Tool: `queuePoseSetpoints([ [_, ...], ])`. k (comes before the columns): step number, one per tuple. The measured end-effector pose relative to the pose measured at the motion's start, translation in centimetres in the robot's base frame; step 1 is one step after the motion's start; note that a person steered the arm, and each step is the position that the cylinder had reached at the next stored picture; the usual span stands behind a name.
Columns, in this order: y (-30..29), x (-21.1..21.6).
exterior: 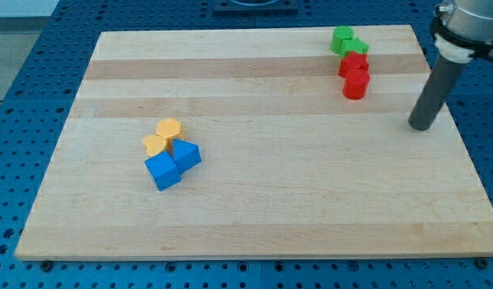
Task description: Place your arm left to the red circle
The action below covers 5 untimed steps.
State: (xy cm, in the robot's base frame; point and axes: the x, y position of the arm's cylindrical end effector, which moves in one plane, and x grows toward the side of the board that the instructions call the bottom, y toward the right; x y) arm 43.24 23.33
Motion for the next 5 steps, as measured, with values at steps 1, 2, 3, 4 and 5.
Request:
queuePoseSetpoints([
  [1, -2.0, 0.0],
  [2, -2.0, 0.0],
  [3, -2.0, -0.5],
  [4, -2.2, -1.6],
  [5, -5.1, -5.6],
])
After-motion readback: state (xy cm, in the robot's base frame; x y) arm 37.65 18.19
